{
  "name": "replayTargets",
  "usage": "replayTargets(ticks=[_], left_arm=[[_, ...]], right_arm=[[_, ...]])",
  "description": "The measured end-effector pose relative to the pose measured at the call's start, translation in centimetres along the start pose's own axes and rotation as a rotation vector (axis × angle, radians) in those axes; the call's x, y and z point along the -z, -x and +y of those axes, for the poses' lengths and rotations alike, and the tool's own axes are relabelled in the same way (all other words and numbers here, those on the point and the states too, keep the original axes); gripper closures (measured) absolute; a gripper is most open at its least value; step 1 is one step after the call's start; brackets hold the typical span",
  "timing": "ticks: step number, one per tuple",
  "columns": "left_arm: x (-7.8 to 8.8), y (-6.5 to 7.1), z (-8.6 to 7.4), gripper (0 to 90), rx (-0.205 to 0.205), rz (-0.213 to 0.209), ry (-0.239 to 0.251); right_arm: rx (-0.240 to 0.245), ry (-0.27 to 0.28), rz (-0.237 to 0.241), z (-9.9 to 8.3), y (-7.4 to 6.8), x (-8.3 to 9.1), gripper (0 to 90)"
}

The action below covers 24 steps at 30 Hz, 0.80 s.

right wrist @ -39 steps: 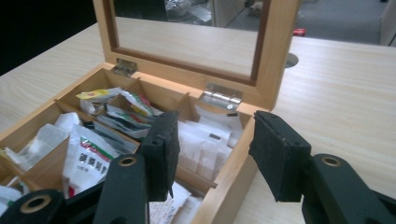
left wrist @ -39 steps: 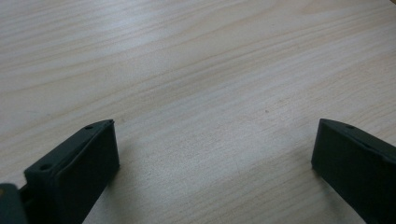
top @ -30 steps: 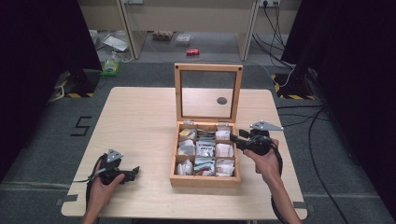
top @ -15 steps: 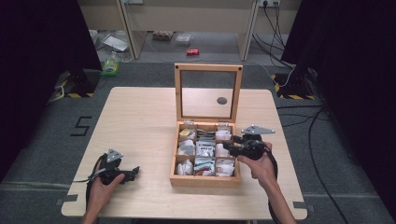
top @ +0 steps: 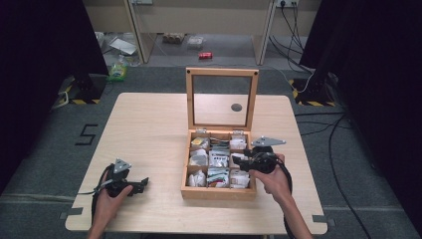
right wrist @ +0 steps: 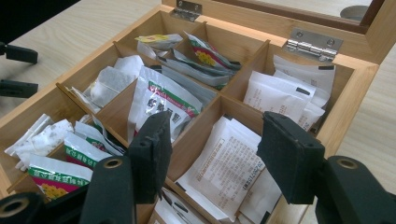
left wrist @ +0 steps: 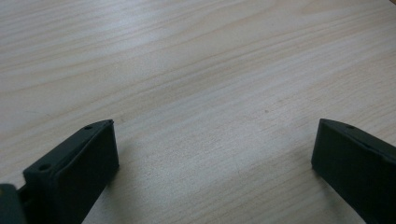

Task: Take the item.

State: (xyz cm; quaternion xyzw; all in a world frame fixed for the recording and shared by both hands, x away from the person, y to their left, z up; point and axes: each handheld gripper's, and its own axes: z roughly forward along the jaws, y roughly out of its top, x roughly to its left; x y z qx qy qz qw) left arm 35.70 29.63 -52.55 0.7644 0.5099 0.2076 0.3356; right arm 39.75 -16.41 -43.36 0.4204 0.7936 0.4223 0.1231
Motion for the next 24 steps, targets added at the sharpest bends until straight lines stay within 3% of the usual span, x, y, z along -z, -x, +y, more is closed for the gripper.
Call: replayTargets(ticks=[14,24], left_arm=[[0.00,-0.02,0.01,0.0,-0.002,-0.002,-0.001],[0.00,-0.02,0.01,0.0,-0.002,-0.002,0.000]], right_arm=[[0.023,-0.025,-0.021,0.02,0.21,0.18,48.0],[0.016,-0.066,-0.042,-0.28,0.38,-0.74,48.3]])
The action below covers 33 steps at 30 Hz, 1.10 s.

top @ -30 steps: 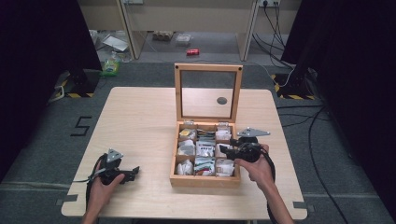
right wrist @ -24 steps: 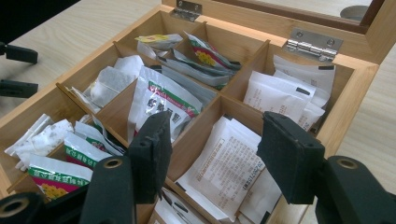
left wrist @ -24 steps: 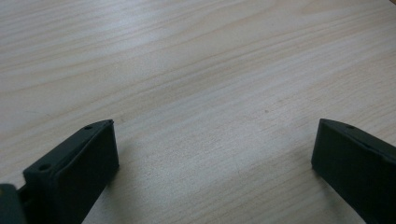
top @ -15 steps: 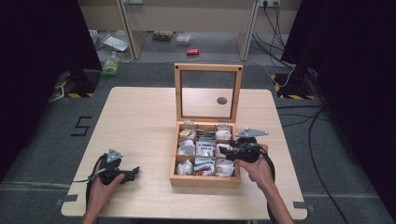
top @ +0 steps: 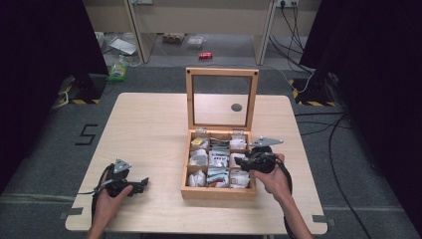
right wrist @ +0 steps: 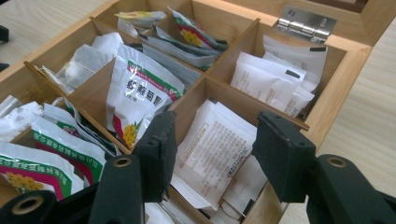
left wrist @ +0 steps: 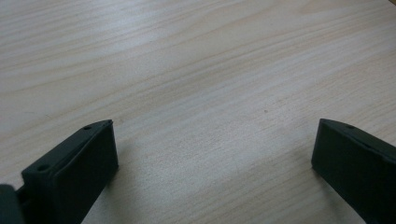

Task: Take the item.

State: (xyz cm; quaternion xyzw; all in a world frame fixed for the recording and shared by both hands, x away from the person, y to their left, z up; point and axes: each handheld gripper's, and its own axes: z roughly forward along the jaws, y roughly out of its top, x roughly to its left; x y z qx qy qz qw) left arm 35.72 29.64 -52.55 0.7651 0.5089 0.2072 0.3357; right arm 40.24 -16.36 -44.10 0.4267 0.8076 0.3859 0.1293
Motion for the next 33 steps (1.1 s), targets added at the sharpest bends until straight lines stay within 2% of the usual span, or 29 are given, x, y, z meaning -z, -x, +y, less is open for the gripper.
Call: replayTargets(ticks=[5,11,20,26,29,33], left_arm=[[0.0,0.0,0.0,0.0,0.000,0.000,0.000],[0.0,0.0,0.0,0.0,0.000,0.000,0.000],[0.0,0.0,0.0,0.0,0.000,0.000,0.000],[0.0,0.0,0.0,0.0,0.000,0.000,0.000],[0.0,0.0,0.0,0.0,0.000,0.000,0.000],[0.0,0.0,0.0,0.0,0.000,0.000,0.000]], right_arm=[[-0.020,-0.019,-0.012,0.0,-0.1,-0.4,45.5],[-0.069,-0.036,-0.022,0.2,-0.5,-0.7,42.3],[-0.067,-0.059,-0.062,0.3,-1.3,-1.3,38.8],[-0.055,-0.069,-0.094,0.4,-1.5,-1.6,41.1],[-0.039,-0.074,-0.125,0.4,-1.7,-1.9,43.5],[-0.045,-0.088,-0.127,0.6,-1.5,-2.1,45.1]])
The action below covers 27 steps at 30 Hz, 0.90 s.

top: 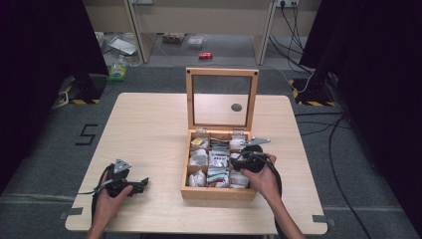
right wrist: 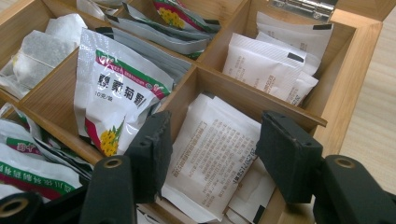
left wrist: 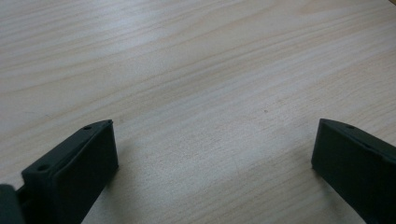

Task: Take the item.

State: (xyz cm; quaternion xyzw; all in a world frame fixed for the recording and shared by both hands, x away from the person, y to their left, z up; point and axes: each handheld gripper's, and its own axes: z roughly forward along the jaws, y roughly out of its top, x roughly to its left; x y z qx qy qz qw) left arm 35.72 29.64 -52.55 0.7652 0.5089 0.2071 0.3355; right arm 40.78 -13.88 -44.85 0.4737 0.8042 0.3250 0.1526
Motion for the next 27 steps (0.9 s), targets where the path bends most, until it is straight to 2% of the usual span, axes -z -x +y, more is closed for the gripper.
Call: replayTargets(ticks=[3,10,27], left_arm=[[0.0,0.0,0.0,0.0,0.000,0.000,0.000],[0.0,0.0,0.0,0.0,0.000,0.000,0.000],[0.0,0.0,0.0,0.0,0.000,0.000,0.000]], right_arm=[[-0.002,-0.013,-0.006,0.1,0.0,-0.1,46.6],[0.054,-0.074,-0.061,0.5,-0.7,-0.7,48.1],[0.062,-0.114,-0.038,0.8,-0.3,-1.4,51.1]])
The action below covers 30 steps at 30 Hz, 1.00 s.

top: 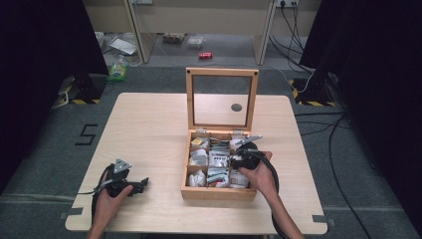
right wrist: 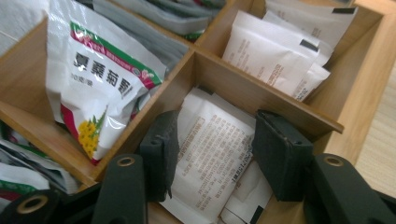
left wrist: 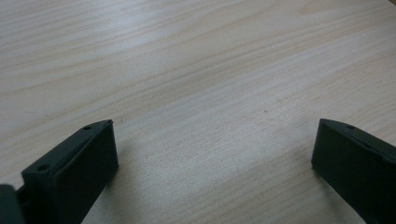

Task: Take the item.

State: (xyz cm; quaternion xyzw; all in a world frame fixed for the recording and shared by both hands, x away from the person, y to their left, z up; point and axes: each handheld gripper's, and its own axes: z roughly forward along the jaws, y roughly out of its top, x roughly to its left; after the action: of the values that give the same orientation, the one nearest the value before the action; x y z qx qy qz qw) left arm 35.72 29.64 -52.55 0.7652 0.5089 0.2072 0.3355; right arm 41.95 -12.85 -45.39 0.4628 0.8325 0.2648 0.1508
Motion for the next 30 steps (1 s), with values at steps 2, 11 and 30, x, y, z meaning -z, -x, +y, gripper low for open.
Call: replayTargets(ticks=[2,11,30], left_arm=[[0.0,0.0,0.0,0.0,0.000,0.000,0.000],[0.0,0.0,0.0,0.0,0.000,0.000,0.000],[0.0,0.0,0.0,0.0,-0.002,0.000,0.000]], right_arm=[[0.008,0.000,0.003,0.0,0.1,-0.1,51.7],[0.047,0.029,-0.014,-0.2,0.3,0.0,73.4],[0.023,0.076,0.024,0.1,0.8,1.7,64.7]])
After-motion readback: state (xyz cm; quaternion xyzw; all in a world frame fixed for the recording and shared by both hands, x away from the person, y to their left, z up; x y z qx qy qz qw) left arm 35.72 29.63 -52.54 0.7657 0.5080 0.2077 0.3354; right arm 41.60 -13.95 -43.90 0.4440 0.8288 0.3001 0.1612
